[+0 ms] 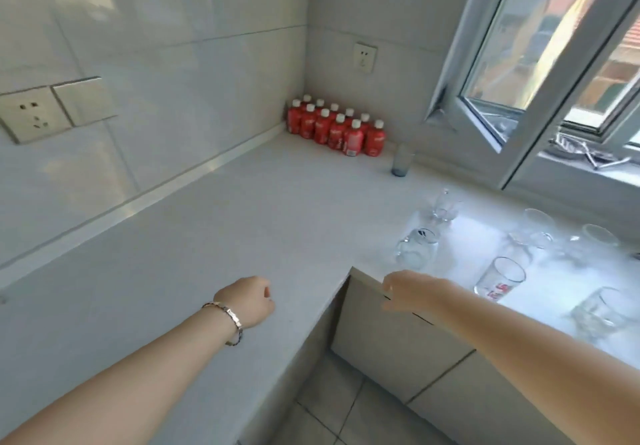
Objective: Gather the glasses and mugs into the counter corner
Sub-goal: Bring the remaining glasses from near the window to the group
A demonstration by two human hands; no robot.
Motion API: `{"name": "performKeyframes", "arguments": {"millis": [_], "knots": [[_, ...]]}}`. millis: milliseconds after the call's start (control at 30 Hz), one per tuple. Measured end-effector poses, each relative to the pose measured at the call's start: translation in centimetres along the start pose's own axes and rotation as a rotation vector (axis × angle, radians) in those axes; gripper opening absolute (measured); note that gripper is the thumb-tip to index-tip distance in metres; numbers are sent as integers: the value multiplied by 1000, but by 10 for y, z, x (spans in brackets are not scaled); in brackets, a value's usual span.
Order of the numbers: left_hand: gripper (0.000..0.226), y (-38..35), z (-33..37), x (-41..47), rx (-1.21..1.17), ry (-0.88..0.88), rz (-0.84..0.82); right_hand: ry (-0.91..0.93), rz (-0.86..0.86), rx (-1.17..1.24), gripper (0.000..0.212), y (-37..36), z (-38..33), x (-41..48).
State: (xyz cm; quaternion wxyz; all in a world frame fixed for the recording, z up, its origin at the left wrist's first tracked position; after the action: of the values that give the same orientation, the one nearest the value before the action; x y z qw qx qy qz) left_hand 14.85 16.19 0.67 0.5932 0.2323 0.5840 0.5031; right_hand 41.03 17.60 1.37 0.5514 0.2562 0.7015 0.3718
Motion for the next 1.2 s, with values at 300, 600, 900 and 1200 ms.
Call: {"name": "performKeyframes", "arguments": {"millis": [300, 600, 900, 1200], "knots": [[26, -12, 162, 39, 115, -140, 3, -267, 332, 248, 40, 16, 167, -14], [31, -17, 247, 135, 195, -228, -51, -268, 487, 533, 73, 33, 183, 85], [33, -28, 322, 231, 265, -395, -183, -249, 376, 691, 67, 41, 228, 115], [79, -47, 478, 267, 138, -622, -233, -468, 487, 644, 66, 77, 320, 82]]}}
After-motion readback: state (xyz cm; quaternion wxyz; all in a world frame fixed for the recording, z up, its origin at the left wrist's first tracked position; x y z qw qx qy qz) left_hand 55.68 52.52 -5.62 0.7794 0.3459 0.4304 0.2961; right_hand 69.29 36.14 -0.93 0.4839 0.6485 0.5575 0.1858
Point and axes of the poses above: each hand's wrist, its own x-axis towards the middle knuckle, its own y-axis out of the back of the hand, z = x × y, the point moved 7 cm from there along x, towards the middle knuckle, and after that the axes turned 12 degrees about y, right-handed, at the moved point
